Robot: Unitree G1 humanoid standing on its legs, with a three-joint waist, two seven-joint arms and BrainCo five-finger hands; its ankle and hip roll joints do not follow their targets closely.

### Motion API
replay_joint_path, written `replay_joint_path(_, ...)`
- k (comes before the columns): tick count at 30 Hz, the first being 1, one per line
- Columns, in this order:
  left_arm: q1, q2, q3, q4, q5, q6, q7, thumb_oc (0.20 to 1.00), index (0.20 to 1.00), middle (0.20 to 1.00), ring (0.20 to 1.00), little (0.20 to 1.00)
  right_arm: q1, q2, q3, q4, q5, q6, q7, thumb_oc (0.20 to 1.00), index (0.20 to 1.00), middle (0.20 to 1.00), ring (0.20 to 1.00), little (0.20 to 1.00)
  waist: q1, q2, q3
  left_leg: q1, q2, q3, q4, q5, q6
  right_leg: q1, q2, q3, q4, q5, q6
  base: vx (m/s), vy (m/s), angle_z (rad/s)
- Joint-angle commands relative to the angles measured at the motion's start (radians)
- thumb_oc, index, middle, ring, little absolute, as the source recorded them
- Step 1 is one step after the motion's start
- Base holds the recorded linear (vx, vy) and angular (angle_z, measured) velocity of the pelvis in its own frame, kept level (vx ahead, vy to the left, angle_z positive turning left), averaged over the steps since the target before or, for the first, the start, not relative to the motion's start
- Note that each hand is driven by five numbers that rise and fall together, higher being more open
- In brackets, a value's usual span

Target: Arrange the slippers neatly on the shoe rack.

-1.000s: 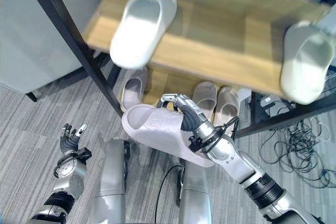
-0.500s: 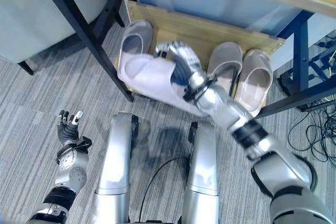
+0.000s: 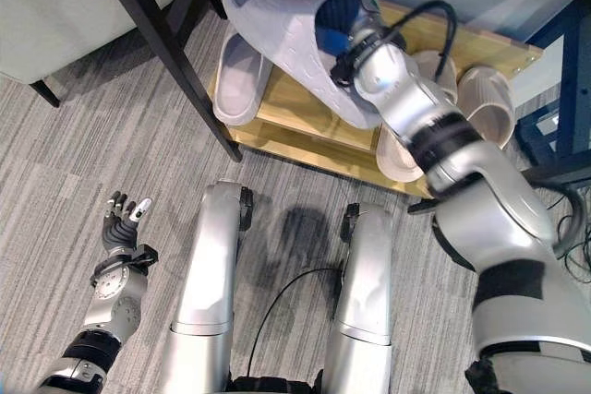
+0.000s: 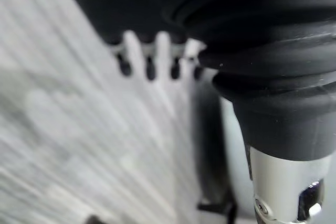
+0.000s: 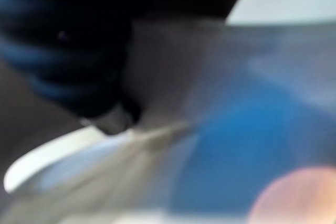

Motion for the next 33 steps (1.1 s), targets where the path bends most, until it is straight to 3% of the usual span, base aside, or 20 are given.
replay_joint_path(1,-0.042,0.007,-0.061,-0.029,0.031,-0.014,-0.025,1.0,1.0,1.0,1.0,1.0,-0.104,0.005,-0.05,0.078,0.075,0.013,-0.02,0.2,0.2,0.2,0.2,0.2,0.053,-0.004,-0.007,-0.014,0.006,-0.085,0.109,-0.079,0.084,0.01,-0.021,0.128,0.13,0.117,-0.105,0.02,0.066,-0.02)
replay_joint_path(7,-0.061,-0.006,-0.108,0.019,0.028,0.011,-0.03,1.0,1.0,1.0,1.0,1.0,-0.158,0.078,-0.086,0.331,0.126,0.054,-0.052,0.2,0.2,0.2,0.2,0.2,0.058,0.002,-0.005,-0.014,0.005,-0.074,0.117,-0.096,0.081,0.022,-0.032,0.132,0.14,0.115,-0.108,0.02,0.054,-0.05)
replay_joint_path(13,-0.068,-0.019,-0.125,0.043,0.045,0.02,-0.005,1.0,1.0,1.0,1.0,1.0,-0.18,0.121,-0.098,0.377,0.084,0.058,-0.111,0.2,0.2,0.2,0.2,0.2,0.053,-0.004,-0.005,-0.014,0.01,-0.067,0.119,-0.107,0.078,0.029,-0.036,0.126,0.144,0.112,-0.116,0.0,0.008,-0.02)
replay_joint_path(16,-0.063,-0.034,-0.145,0.048,0.028,0.021,-0.005,1.0,1.0,1.0,1.0,1.0,-0.195,0.165,-0.125,0.405,0.132,0.053,-0.128,0.2,0.2,0.2,0.2,0.2,0.053,-0.002,-0.005,-0.014,0.01,-0.063,0.128,-0.112,0.076,0.031,-0.036,0.122,0.154,0.108,-0.12,0.0,0.011,0.0)
replay_joint_path(33,-0.043,-0.022,-0.205,0.048,0.047,0.042,-0.055,1.0,1.0,1.0,1.0,1.0,-0.212,0.161,-0.123,0.543,0.164,0.08,-0.109,0.2,0.2,0.2,0.2,0.2,0.094,0.018,-0.005,-0.014,-0.006,-0.055,0.124,-0.122,0.075,0.044,-0.05,0.123,0.146,0.121,-0.119,0.0,0.008,0.0)
